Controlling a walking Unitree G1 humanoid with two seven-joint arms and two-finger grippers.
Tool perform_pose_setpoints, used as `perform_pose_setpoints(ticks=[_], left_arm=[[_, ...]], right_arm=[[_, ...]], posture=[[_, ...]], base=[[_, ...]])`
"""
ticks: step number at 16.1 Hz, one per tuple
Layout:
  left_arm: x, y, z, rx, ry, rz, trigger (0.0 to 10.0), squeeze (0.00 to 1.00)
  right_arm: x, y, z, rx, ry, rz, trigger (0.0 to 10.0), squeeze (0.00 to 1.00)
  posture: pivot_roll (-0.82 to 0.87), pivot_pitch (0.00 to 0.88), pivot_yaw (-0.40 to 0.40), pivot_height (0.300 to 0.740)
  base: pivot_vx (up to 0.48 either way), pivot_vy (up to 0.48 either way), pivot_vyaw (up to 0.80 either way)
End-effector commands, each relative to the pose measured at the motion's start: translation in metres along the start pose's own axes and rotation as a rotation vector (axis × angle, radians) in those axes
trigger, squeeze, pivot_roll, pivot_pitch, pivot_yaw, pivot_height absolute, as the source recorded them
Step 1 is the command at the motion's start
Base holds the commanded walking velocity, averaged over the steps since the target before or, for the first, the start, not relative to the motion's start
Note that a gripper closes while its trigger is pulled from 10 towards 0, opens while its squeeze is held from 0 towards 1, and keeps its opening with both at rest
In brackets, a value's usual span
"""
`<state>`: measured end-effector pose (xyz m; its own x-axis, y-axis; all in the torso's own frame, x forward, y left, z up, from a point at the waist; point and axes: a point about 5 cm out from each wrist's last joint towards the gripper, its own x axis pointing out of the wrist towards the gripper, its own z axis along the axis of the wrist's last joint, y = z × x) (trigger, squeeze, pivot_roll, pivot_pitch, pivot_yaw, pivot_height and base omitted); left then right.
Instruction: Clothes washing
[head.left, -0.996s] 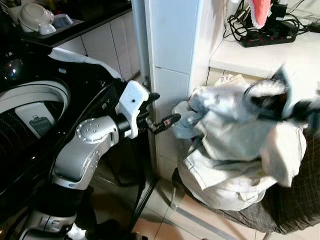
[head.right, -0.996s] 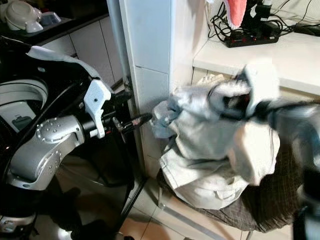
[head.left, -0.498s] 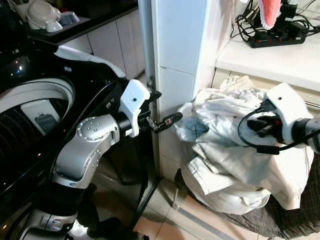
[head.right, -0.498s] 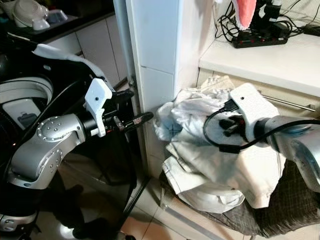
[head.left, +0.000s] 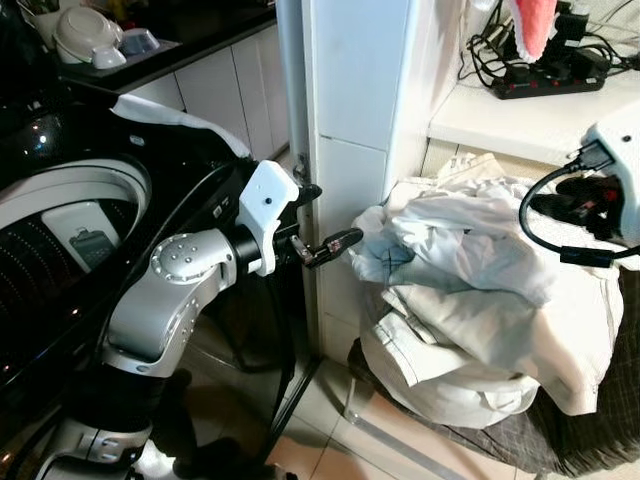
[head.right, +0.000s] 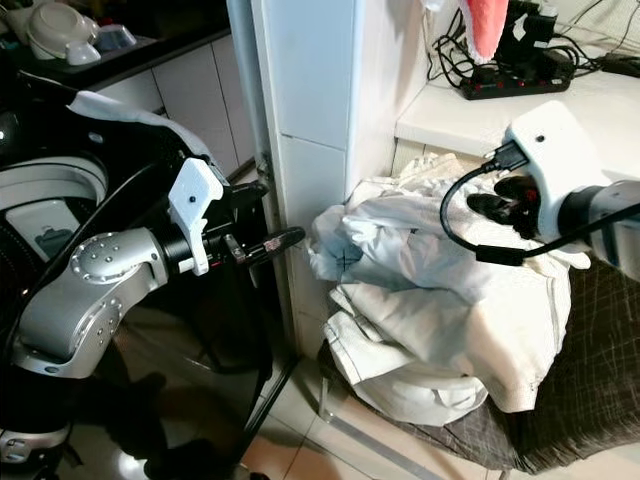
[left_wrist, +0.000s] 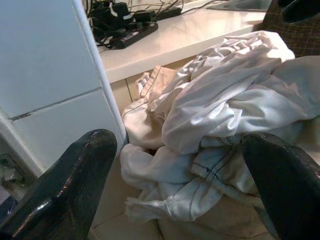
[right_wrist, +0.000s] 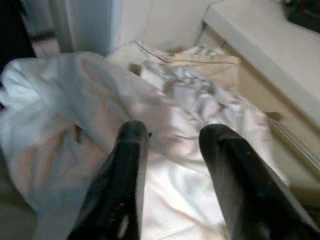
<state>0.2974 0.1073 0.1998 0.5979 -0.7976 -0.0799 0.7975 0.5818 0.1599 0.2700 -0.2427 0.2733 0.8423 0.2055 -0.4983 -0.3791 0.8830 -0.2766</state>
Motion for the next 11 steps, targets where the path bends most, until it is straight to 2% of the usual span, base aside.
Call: perform_pose_setpoints(ticks=[1, 2, 3, 4, 6, 9, 10, 11], left_arm=[[0.000, -0.001, 0.002, 0.014, 0.006, -0.013, 10.0, 0.00], [0.001, -0.001, 0.002, 0.014, 0.006, -0.017, 10.0, 0.00], [0.001, 0.000, 0.003, 0.015, 0.006, -0.018, 10.0, 0.00], [0.002, -0.001, 0.003, 0.017, 0.009, -0.027, 10.0, 0.00], [0.002, -0.002, 0.003, 0.019, 0.016, -0.041, 10.0, 0.00], [0.001, -0.003, 0.003, 0.018, 0.018, -0.042, 10.0, 0.00], [0.001, -0.003, 0.002, 0.017, 0.019, -0.041, 10.0, 0.00], [0.001, -0.003, 0.002, 0.017, 0.020, -0.041, 10.0, 0.00]], right_arm=[[0.004, -0.001, 0.000, 0.020, -0.011, -0.006, 10.0, 1.00], [0.018, 0.003, -0.002, 0.101, -0.046, 0.027, 10.0, 1.00], [0.022, 0.004, -0.002, 0.125, -0.055, 0.042, 10.0, 0.89], [0.028, 0.005, -0.004, 0.134, -0.052, 0.057, 10.0, 0.00], [0.046, 0.003, -0.016, 0.098, -0.012, 0.049, 10.0, 0.00], [0.054, 0.007, -0.027, 0.083, 0.027, 0.082, 9.8, 0.00], [0.055, 0.008, -0.031, 0.080, 0.041, 0.100, 4.4, 0.00], [0.055, 0.008, -0.032, 0.076, 0.044, 0.106, 0.0, 0.00]], posture=[[-0.09, 0.000, 0.075, 0.740], [-0.09, 0.000, 0.083, 0.740], [-0.09, 0.000, 0.083, 0.740], [-0.09, 0.000, 0.083, 0.740], [-0.09, 0.000, 0.081, 0.740], [-0.07, 0.000, 0.073, 0.740], [-0.07, 0.000, 0.073, 0.740], [-0.07, 0.000, 0.073, 0.740]], base=[[0.000, 0.000, 0.00], [0.000, 0.000, 0.00], [0.000, 0.000, 0.00], [0.000, 0.000, 0.00], [0.000, 0.000, 0.00], [0.000, 0.000, 0.00], [0.000, 0.000, 0.00], [0.000, 0.000, 0.00]])
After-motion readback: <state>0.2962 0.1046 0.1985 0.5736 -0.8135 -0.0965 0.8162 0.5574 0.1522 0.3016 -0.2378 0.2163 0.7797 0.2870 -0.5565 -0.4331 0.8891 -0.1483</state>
